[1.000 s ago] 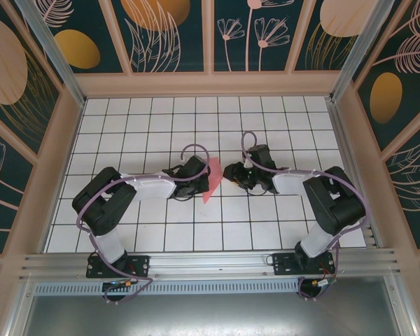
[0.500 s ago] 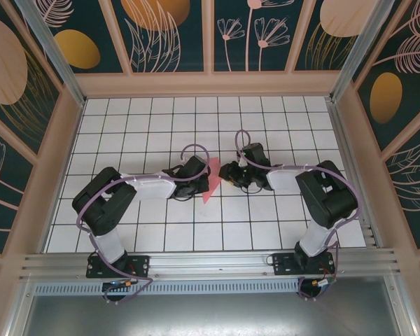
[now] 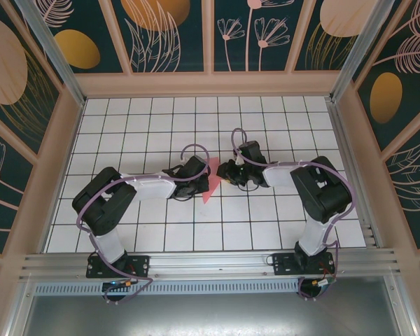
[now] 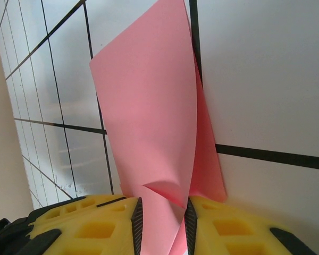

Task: Fold a paper plane with a square sheet of paper (pick it up from the middle)
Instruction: Fold the paper at the center of the table, then fourth fold the wing at the center of the table.

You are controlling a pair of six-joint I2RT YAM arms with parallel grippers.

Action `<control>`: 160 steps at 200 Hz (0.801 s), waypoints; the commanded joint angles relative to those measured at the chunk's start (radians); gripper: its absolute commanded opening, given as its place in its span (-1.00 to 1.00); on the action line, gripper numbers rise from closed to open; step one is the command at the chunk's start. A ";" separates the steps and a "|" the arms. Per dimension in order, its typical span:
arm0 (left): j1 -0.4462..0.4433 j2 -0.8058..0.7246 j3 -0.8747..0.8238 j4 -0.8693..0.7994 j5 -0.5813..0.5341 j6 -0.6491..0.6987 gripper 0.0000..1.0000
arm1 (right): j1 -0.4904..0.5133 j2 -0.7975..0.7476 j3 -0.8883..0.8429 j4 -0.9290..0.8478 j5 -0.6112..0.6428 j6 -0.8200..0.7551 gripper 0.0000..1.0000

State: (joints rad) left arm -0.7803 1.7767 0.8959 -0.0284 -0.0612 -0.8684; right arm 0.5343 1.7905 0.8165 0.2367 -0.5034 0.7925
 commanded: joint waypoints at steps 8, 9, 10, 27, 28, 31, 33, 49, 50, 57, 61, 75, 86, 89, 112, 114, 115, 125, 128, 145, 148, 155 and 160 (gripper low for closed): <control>-0.005 0.001 -0.009 -0.035 -0.011 -0.009 -1.00 | 0.007 0.019 0.026 0.015 -0.046 0.007 -0.43; -0.005 0.001 -0.008 -0.036 -0.011 -0.009 -1.00 | 0.007 0.018 0.026 0.016 -0.047 0.007 -0.43; -0.006 0.000 -0.009 -0.036 -0.011 -0.009 -1.00 | 0.007 0.018 0.026 0.016 -0.048 0.007 -0.43; -0.005 -0.008 -0.008 -0.037 -0.013 -0.009 -1.00 | 0.024 0.024 0.026 0.025 -0.067 0.012 -0.45; -0.006 -0.008 -0.008 -0.037 -0.013 -0.008 -1.00 | 0.024 0.024 0.027 0.025 -0.068 0.012 -0.45; -0.006 -0.011 -0.008 -0.038 -0.014 -0.009 -1.00 | 0.025 0.026 0.027 0.026 -0.071 0.012 -0.46; -0.005 -0.011 -0.009 -0.038 -0.013 -0.009 -1.00 | 0.026 0.026 0.028 0.026 -0.072 0.012 -0.46; -0.006 -0.022 -0.008 -0.039 -0.017 -0.008 -1.00 | 0.029 0.038 0.033 0.026 -0.082 0.010 -0.50; -0.005 -0.023 -0.008 -0.039 -0.018 -0.008 -1.00 | 0.029 0.039 0.032 0.026 -0.082 0.011 -0.50; -0.006 -0.026 -0.006 -0.041 -0.018 -0.009 -1.00 | 0.029 0.045 0.036 0.026 -0.084 0.010 -0.54; -0.005 -0.029 -0.005 -0.043 -0.018 -0.010 -1.00 | 0.028 0.049 0.038 0.024 -0.086 0.010 -0.55; -0.005 -0.040 0.005 -0.053 -0.018 -0.007 -1.00 | 0.029 0.060 0.050 0.013 -0.096 -0.002 -0.62; -0.004 -0.054 0.015 -0.064 -0.022 -0.003 -0.96 | 0.030 0.060 0.063 -0.010 -0.100 -0.019 -0.74; -0.004 -0.057 0.018 -0.068 -0.025 -0.003 -0.95 | 0.030 0.058 0.065 -0.015 -0.097 -0.021 -0.76; -0.003 -0.123 0.030 -0.089 -0.055 0.002 -0.77 | 0.029 0.014 0.068 -0.055 -0.062 -0.040 -0.93; -0.003 -0.128 0.032 -0.093 -0.057 0.003 -0.75 | 0.028 0.009 0.068 -0.061 -0.056 -0.040 -0.93; -0.004 -0.133 0.032 -0.093 -0.059 0.003 -0.74 | 0.029 0.005 0.068 -0.063 -0.054 -0.041 -0.93; -0.003 -0.164 0.037 -0.106 -0.073 0.008 -0.65 | 0.028 -0.026 0.068 -0.084 -0.028 -0.049 -0.97; -0.004 -0.174 0.039 -0.110 -0.077 0.009 -0.62 | 0.027 -0.037 0.068 -0.093 -0.020 -0.051 -0.98; -0.001 -0.232 0.041 -0.124 -0.103 0.016 -0.36 | 0.027 -0.105 0.068 -0.138 0.035 -0.061 -0.99; -0.002 -0.243 0.041 -0.126 -0.107 0.018 -0.32 | 0.027 -0.117 0.069 -0.146 0.046 -0.061 -1.00; -0.001 -0.267 0.040 -0.126 -0.117 0.023 -0.25 | 0.027 -0.148 0.069 -0.165 0.071 -0.063 -1.00; -0.001 -0.285 0.039 -0.126 -0.123 0.027 -0.18 | 0.027 -0.171 0.069 -0.178 0.092 -0.062 -1.00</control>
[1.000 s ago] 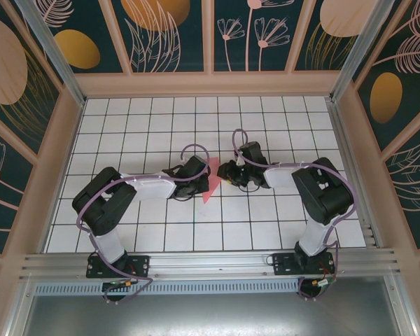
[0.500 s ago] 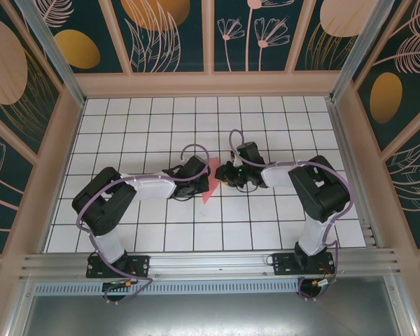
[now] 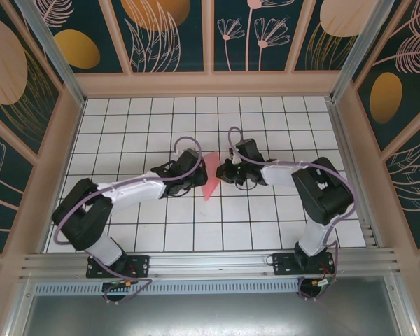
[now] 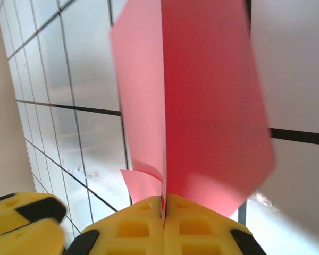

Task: Fold a paper plane with a square sheet of paper (pick it up from the middle)
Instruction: Fourth fold the wing at the center of the table.

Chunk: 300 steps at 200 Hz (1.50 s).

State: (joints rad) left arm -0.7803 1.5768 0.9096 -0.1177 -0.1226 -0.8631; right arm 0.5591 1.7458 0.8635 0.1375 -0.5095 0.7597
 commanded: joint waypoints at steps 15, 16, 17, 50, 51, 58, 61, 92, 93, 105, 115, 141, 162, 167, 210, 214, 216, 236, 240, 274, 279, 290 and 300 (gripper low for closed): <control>-0.002 -0.135 0.017 -0.029 -0.083 0.035 0.04 | 0.004 -0.192 0.021 -0.111 0.152 -0.024 -1.00; -0.002 -0.138 0.017 -0.028 -0.084 0.036 0.05 | 0.004 -0.195 0.022 -0.114 0.155 -0.023 -1.00; -0.002 -0.141 0.015 -0.026 -0.084 0.039 0.06 | 0.004 -0.201 0.021 -0.115 0.157 -0.022 -1.00; -0.002 -0.239 -0.044 0.059 -0.136 0.113 0.48 | 0.020 -0.292 0.034 -0.175 0.277 0.017 -0.99; -0.001 -0.241 -0.046 0.061 -0.137 0.116 0.49 | 0.022 -0.294 0.035 -0.178 0.280 0.018 -0.99; -0.001 -0.257 -0.059 0.080 -0.143 0.136 0.55 | 0.028 -0.301 0.038 -0.188 0.310 0.033 -0.99; -0.001 -0.262 -0.064 0.087 -0.144 0.148 0.57 | 0.030 -0.302 0.039 -0.192 0.320 0.040 -0.99; -0.001 -0.279 -0.139 0.209 -0.090 0.255 0.77 | 0.038 -0.276 -0.007 -0.131 0.351 0.168 -1.00; -0.001 -0.277 -0.142 0.214 -0.086 0.257 0.78 | 0.038 -0.274 -0.010 -0.126 0.350 0.175 -1.00; -0.001 -0.267 -0.184 0.295 -0.033 0.301 0.84 | 0.039 -0.248 -0.037 -0.085 0.338 0.241 -1.00; -0.004 -0.255 -0.225 0.367 0.000 0.326 0.86 | 0.041 -0.226 -0.049 -0.064 0.338 0.289 -1.00; -0.004 -0.227 -0.325 0.549 0.069 0.401 0.86 | 0.044 -0.166 -0.046 -0.069 0.343 0.370 -1.00; -0.005 -0.198 -0.366 0.643 0.116 0.465 0.82 | 0.050 -0.126 -0.033 -0.098 0.351 0.422 -1.00; -0.007 -0.191 -0.371 0.657 0.121 0.482 0.82 | 0.052 -0.119 -0.030 -0.105 0.353 0.435 -1.00; -0.046 -0.112 -0.411 0.769 0.111 0.693 0.73 | 0.067 -0.074 -0.023 -0.131 0.334 0.519 -1.00; -0.050 -0.107 -0.418 0.791 0.116 0.716 0.73 | 0.066 -0.070 -0.023 -0.132 0.331 0.523 -0.99; -0.051 -0.103 -0.422 0.800 0.118 0.726 0.73 | 0.066 -0.069 -0.021 -0.133 0.330 0.525 -0.99; -0.055 -0.072 -0.412 0.811 0.115 0.802 0.70 | 0.065 -0.062 -0.003 -0.163 0.319 0.539 -0.99; -0.055 -0.066 -0.407 0.806 0.112 0.817 0.70 | 0.065 -0.061 0.000 -0.169 0.316 0.542 -0.99; -0.055 -0.008 -0.378 0.797 0.114 0.900 0.64 | 0.065 -0.055 0.018 -0.208 0.305 0.559 -0.99; -0.056 -0.002 -0.373 0.795 0.122 0.908 0.62 | 0.065 -0.055 0.023 -0.216 0.305 0.561 -0.99; -0.056 0.016 -0.360 0.786 0.139 0.922 0.58 | 0.065 -0.054 0.030 -0.223 0.306 0.563 -0.99; -0.055 0.030 -0.353 0.783 0.156 0.931 0.54 | 0.065 -0.054 0.036 -0.227 0.303 0.563 -0.99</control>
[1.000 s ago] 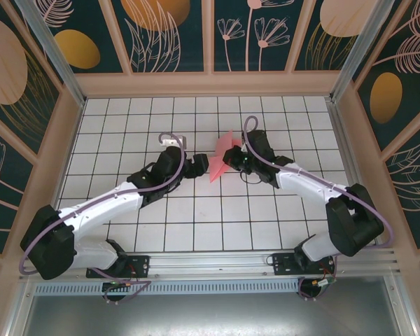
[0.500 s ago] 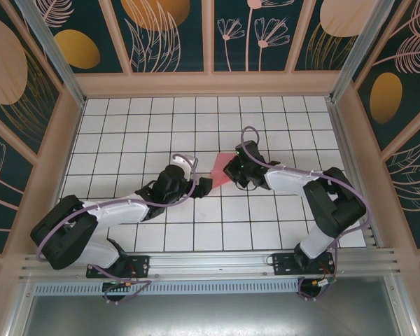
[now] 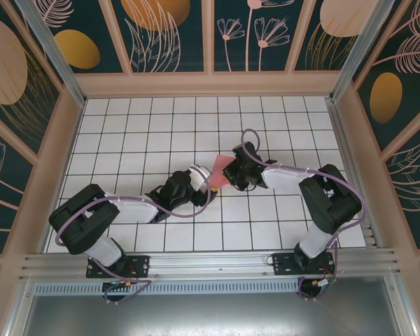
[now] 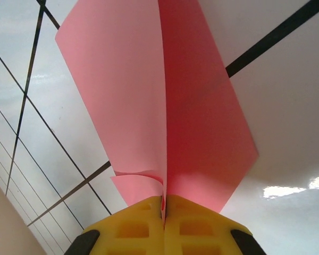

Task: Fold a paper plane with a square sheet of paper (pick it up from the middle)
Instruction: Fourth fold the wing at the center of the table.

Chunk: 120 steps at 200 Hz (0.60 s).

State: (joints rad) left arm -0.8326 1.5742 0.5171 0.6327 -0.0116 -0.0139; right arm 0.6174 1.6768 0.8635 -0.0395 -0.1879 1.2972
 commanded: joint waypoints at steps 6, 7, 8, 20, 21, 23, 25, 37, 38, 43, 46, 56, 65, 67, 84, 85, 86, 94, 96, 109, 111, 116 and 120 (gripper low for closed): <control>-0.002 0.042 0.042 0.034 0.057 0.088 0.51 | 0.007 0.016 0.039 -0.052 -0.019 0.025 -0.99; -0.003 0.043 0.043 0.035 0.057 0.088 0.51 | 0.007 0.016 0.040 -0.053 -0.019 0.025 -0.99; -0.002 0.044 0.043 0.035 0.058 0.088 0.50 | 0.007 0.016 0.041 -0.054 -0.020 0.025 -0.99; -0.003 0.060 0.048 0.045 0.065 0.092 0.45 | 0.007 0.016 0.045 -0.058 -0.025 0.024 -0.99; -0.002 0.061 0.048 0.046 0.065 0.092 0.45 | 0.007 0.017 0.045 -0.058 -0.026 0.024 -0.99; -0.003 0.064 0.048 0.049 0.066 0.092 0.44 | 0.008 0.017 0.045 -0.059 -0.027 0.025 -0.98; -0.003 0.066 0.049 0.050 0.068 0.092 0.44 | 0.007 0.016 0.047 -0.060 -0.028 0.025 -0.98; -0.002 0.082 0.054 0.059 0.070 0.101 0.39 | 0.008 0.016 0.049 -0.061 -0.037 0.024 -0.97; -0.003 0.084 0.055 0.058 0.070 0.100 0.38 | 0.008 0.016 0.048 -0.061 -0.038 0.025 -0.97; -0.002 0.091 0.059 0.060 0.068 0.104 0.35 | 0.008 0.016 0.050 -0.063 -0.040 0.025 -0.96; -0.002 0.096 0.061 0.058 0.066 0.107 0.34 | 0.008 0.016 0.051 -0.063 -0.043 0.024 -0.95; -0.002 0.109 0.069 0.064 0.055 0.115 0.26 | 0.008 0.015 0.054 -0.066 -0.049 0.024 -0.93; -0.002 0.121 0.073 0.076 0.047 0.122 0.22 | 0.008 0.018 0.056 -0.065 -0.055 0.022 -0.92; -0.003 0.123 0.073 0.079 0.046 0.121 0.21 | 0.008 0.017 0.057 -0.066 -0.057 0.021 -0.92; -0.003 0.134 0.080 0.101 0.033 0.129 0.11 | 0.007 0.021 0.058 -0.065 -0.069 0.022 -0.90; -0.002 0.134 0.080 0.102 0.032 0.128 0.11 | 0.008 0.021 0.059 -0.065 -0.069 0.022 -0.90; -0.002 0.134 0.080 0.102 0.031 0.129 0.10 | 0.008 0.021 0.059 -0.065 -0.070 0.022 -0.90; -0.002 0.167 0.084 0.108 0.032 0.134 0.07 | 0.008 0.023 0.060 -0.065 -0.074 0.022 -0.90; -0.002 0.170 0.085 0.108 0.032 0.135 0.06 | 0.008 0.024 0.061 -0.065 -0.075 0.022 -0.90; -0.003 0.183 0.094 0.106 0.032 0.143 0.02 | 0.008 0.026 0.063 -0.065 -0.083 0.021 -0.90; -0.002 0.186 0.095 0.105 0.031 0.145 0.01 | 0.008 0.026 0.063 -0.066 -0.082 0.020 -0.90; -0.003 0.190 0.097 0.105 0.025 0.147 -0.01 | 0.008 0.026 0.064 -0.067 -0.083 0.020 -0.90; -0.003 0.191 0.098 0.106 0.022 0.149 -0.03 | 0.008 0.027 0.065 -0.067 -0.085 0.019 -0.89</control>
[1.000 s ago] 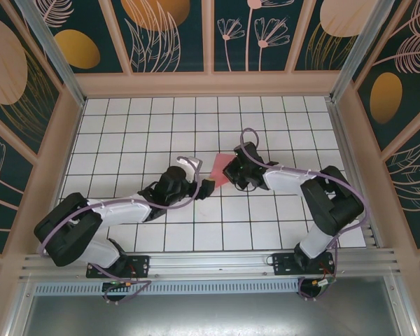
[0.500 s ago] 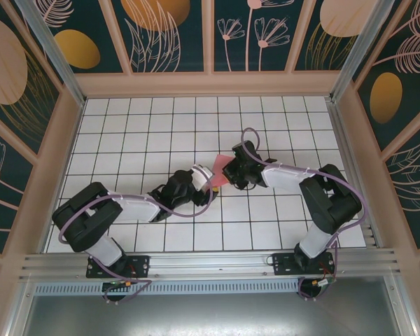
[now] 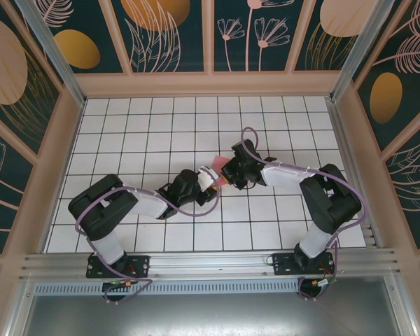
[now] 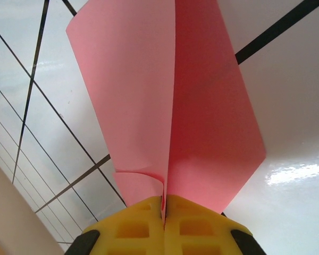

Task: Fold a paper plane with a square sheet of paper (pick it up from the middle)
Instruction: Fourth fold the wing at the center of the table.

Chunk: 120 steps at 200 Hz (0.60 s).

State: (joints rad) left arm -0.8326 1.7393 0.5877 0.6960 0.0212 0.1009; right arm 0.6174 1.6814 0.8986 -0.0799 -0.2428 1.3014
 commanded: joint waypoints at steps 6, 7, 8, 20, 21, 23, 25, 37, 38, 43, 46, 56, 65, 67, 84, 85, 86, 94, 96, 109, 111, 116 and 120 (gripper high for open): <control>-0.003 0.031 0.029 0.042 -0.014 0.036 -0.07 | 0.008 0.024 0.032 -0.029 -0.032 0.013 -0.89; -0.003 0.032 0.030 0.042 -0.014 0.038 -0.08 | 0.008 0.024 0.031 -0.029 -0.032 0.013 -0.89; -0.003 0.031 0.030 0.041 -0.014 0.038 -0.08 | 0.008 0.024 0.032 -0.030 -0.032 0.013 -0.89; -0.002 0.034 0.033 0.040 -0.018 0.042 -0.14 | 0.007 0.026 0.035 -0.032 -0.037 0.010 -0.87; -0.003 0.035 0.032 0.039 -0.018 0.042 -0.15 | 0.008 0.027 0.036 -0.033 -0.038 0.010 -0.87; -0.003 0.035 0.032 0.040 -0.018 0.043 -0.16 | 0.008 0.027 0.035 -0.032 -0.039 0.009 -0.87; -0.002 0.034 0.031 0.040 -0.018 0.042 -0.17 | 0.008 0.027 0.035 -0.032 -0.041 0.009 -0.87; -0.002 0.035 0.030 0.040 -0.020 0.046 -0.26 | 0.007 0.030 0.037 -0.032 -0.053 0.006 -0.84; -0.002 0.034 0.031 0.040 -0.020 0.044 -0.27 | 0.006 0.030 0.037 -0.031 -0.054 0.006 -0.84; -0.003 0.036 0.030 0.040 -0.020 0.046 -0.31 | 0.006 0.031 0.036 -0.031 -0.060 0.006 -0.83; -0.002 0.037 0.030 0.040 -0.020 0.046 -0.33 | 0.005 0.031 0.036 -0.030 -0.062 0.006 -0.81; -0.003 0.039 0.031 0.039 -0.019 0.045 -0.40 | 0.002 0.033 0.036 -0.025 -0.074 0.002 -0.78; -0.003 0.041 0.029 0.036 -0.023 0.043 -0.44 | -0.004 0.034 0.036 -0.022 -0.085 0.001 -0.70; -0.002 0.043 0.029 0.036 -0.023 0.043 -0.45 | -0.004 0.034 0.036 -0.021 -0.087 0.000 -0.69; -0.002 0.041 0.025 0.031 -0.024 0.046 -0.53 | -0.007 0.029 0.038 -0.018 -0.099 -0.009 -0.60; -0.003 0.041 0.025 0.031 -0.024 0.046 -0.53 | -0.008 0.029 0.038 -0.017 -0.099 -0.010 -0.59; -0.002 0.042 0.024 0.031 -0.024 0.046 -0.53 | -0.008 0.029 0.038 -0.017 -0.100 -0.010 -0.59; -0.003 0.040 0.021 0.030 -0.024 0.046 -0.56 | -0.012 0.030 0.038 -0.017 -0.105 -0.011 -0.58; -0.003 0.038 0.019 0.030 -0.024 0.047 -0.56 | -0.014 0.030 0.037 -0.017 -0.105 -0.011 -0.58; -0.002 0.035 0.010 0.033 -0.026 0.048 -0.58 | -0.023 0.032 0.037 -0.020 -0.109 -0.019 -0.56; -0.002 0.033 0.009 0.035 -0.027 0.048 -0.58 | -0.027 0.031 0.036 -0.020 -0.109 -0.020 -0.55; -0.003 0.031 0.005 0.038 -0.029 0.048 -0.58 | -0.031 0.033 0.036 -0.022 -0.109 -0.025 -0.56; -0.002 0.030 0.001 0.040 -0.029 0.049 -0.59 | -0.036 0.035 0.036 -0.026 -0.109 -0.028 -0.55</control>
State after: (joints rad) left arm -0.8326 1.7702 0.6006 0.7055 0.0063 0.1314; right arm 0.6086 1.7004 0.9100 -0.0807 -0.3252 1.2903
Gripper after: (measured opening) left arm 0.211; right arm 0.221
